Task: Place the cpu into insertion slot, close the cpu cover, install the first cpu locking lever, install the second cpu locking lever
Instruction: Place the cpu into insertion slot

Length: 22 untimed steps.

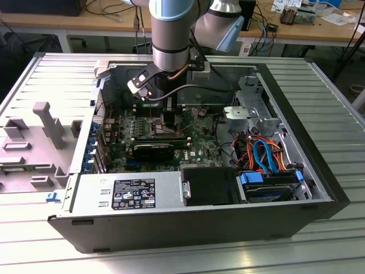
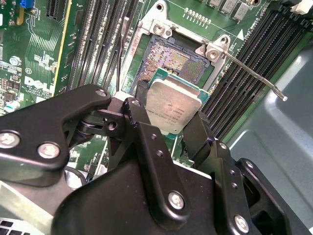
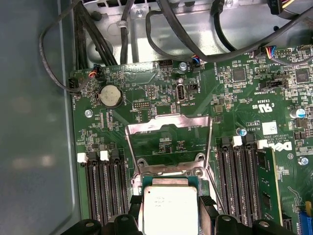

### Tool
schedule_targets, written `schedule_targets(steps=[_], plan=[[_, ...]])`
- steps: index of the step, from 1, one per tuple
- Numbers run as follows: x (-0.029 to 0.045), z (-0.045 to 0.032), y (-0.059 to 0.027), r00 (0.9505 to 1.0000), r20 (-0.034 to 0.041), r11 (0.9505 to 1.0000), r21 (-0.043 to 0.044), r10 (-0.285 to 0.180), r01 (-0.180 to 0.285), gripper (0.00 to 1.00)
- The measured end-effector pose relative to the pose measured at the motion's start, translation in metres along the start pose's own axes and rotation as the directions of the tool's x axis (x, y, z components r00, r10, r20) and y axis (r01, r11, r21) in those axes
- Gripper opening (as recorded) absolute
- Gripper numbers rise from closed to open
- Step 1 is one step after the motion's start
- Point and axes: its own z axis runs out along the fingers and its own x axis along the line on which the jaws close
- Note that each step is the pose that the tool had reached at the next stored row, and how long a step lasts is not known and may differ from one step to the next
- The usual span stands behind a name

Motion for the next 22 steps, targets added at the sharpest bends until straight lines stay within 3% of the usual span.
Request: schedule_targets(steps=[22], plan=[[0.0,0.0009,0.0,0.9998,0.0004,0.9998,-0.0004,0.021,-0.021,0.54]])
